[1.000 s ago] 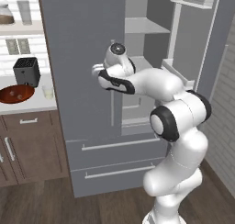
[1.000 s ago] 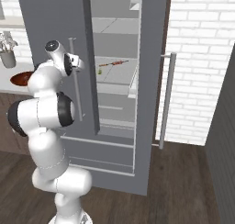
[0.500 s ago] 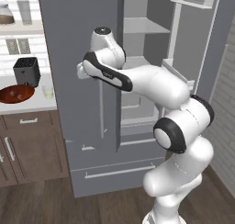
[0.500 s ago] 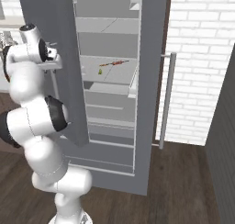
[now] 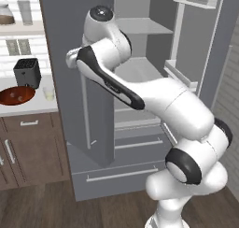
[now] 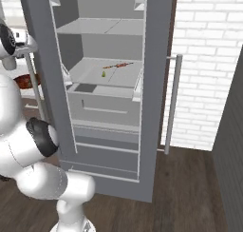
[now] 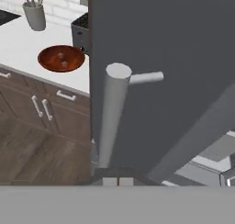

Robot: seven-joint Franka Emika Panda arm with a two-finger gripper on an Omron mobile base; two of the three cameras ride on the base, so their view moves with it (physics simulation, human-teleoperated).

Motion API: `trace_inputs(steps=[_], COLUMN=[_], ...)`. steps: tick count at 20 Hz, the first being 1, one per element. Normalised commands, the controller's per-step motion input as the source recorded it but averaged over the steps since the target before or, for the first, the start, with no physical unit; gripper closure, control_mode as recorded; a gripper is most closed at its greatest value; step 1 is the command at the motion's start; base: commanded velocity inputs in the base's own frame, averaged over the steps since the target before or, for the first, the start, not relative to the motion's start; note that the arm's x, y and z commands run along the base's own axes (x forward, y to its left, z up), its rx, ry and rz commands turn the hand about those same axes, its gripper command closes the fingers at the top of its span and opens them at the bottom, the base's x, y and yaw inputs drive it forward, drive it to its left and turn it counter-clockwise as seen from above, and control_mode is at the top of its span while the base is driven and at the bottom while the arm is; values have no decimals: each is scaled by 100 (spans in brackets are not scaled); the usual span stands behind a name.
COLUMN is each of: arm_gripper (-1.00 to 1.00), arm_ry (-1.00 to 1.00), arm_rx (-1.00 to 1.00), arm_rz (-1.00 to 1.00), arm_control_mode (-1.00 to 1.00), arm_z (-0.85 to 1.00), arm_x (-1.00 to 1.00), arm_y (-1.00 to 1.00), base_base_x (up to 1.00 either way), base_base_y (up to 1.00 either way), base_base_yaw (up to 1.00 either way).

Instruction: Grab a lemon wedge from the fridge and one ice cube from the ice bowl, and put them in the glass of lemonade.

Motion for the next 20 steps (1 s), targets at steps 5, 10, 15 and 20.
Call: trace_inputs(steps=[5, 10, 15, 20], arm_gripper=[100, 100, 100, 100], arm_ry=[-31, -12, 0, 5], arm_rx=[16, 24, 29, 34], arm_rz=[-2, -9, -5, 5], arm_control_mode=[-100, -100, -100, -100], arm_z=[77, 56, -11, -36], arm_x=[-59, -35, 20, 92], arm_y=[-58, -98, -100, -53], base_base_x=[0, 0, 0, 0], base_base_y=[0, 0, 0, 0], base_base_yaw=[0, 0, 0, 0])
